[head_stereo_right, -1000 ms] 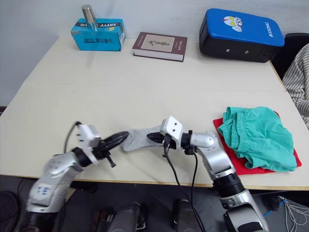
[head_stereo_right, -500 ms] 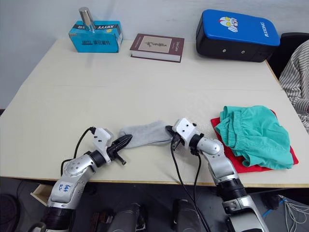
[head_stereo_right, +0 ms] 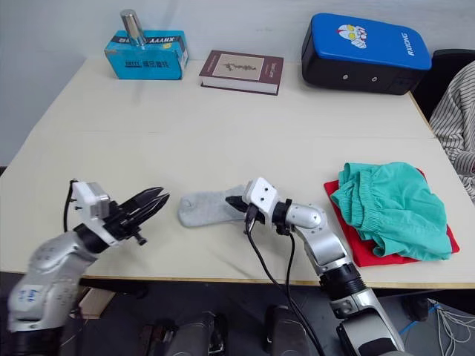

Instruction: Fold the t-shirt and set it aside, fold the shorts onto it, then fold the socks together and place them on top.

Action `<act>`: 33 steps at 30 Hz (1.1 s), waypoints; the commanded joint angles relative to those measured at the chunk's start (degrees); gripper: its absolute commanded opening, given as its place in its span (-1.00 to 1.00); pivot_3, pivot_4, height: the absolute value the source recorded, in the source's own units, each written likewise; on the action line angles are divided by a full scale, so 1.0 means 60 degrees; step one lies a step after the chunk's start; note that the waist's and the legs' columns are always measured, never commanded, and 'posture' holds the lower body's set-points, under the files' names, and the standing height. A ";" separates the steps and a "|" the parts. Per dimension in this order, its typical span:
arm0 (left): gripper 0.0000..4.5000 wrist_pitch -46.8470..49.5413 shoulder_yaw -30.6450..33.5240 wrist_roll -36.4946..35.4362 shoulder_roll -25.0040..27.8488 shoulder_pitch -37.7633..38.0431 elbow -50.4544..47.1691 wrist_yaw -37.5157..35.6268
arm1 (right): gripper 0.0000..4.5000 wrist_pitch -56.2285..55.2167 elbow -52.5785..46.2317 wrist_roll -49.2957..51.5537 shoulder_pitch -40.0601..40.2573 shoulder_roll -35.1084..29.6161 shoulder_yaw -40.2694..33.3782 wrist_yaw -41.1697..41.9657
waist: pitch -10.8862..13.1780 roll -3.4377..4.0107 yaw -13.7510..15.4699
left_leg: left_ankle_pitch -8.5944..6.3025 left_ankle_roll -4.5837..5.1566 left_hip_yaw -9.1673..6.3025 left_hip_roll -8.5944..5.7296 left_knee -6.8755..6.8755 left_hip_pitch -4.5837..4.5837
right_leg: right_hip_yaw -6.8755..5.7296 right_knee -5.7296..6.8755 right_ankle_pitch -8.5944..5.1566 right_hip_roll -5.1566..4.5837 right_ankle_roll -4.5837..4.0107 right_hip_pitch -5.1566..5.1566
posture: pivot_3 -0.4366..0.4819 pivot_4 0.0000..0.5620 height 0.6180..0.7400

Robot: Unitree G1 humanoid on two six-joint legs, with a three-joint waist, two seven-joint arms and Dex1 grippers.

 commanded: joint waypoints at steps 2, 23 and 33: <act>0.25 0.3557 0.0815 -0.1282 0.1360 -0.0094 0.0421 0.0962 | -1.00 -0.0295 0.0447 -0.0257 -0.0365 0.0086 0.0143 0.0153 | 0.0000 0.0000 -0.0070 | 0.0001 -0.0002 -0.0001 0.0000 0.0001 0.0006 | 0.0003 0.0006 0.0000 0.0001 0.0000 0.0003 | -0.05 -0.47 1.00; 0.46 0.7757 -0.0377 -0.1925 -0.1531 -0.4628 0.2967 0.3159 | -1.00 -0.0166 0.0444 -0.0575 -0.0368 0.0302 0.0167 0.0096 | -0.0014 -0.0026 -0.0092 | 0.0032 -0.0042 0.0004 -0.0016 -0.0030 0.0032 | 0.0019 0.0026 0.0000 0.0003 0.0001 0.0017 | -0.05 -0.47 1.00; -0.96 0.7127 -0.0649 -0.1845 -0.0991 -0.5045 0.2190 0.2070 | -1.00 -0.0136 0.0475 -0.0765 -0.0290 0.0275 0.0221 -0.0005 | -0.0014 -0.0026 -0.0108 | 0.0041 -0.0056 0.0008 -0.0010 -0.0039 0.0030 | 0.0025 0.0025 0.0000 0.0013 0.0001 0.0007 | -0.05 -0.47 1.00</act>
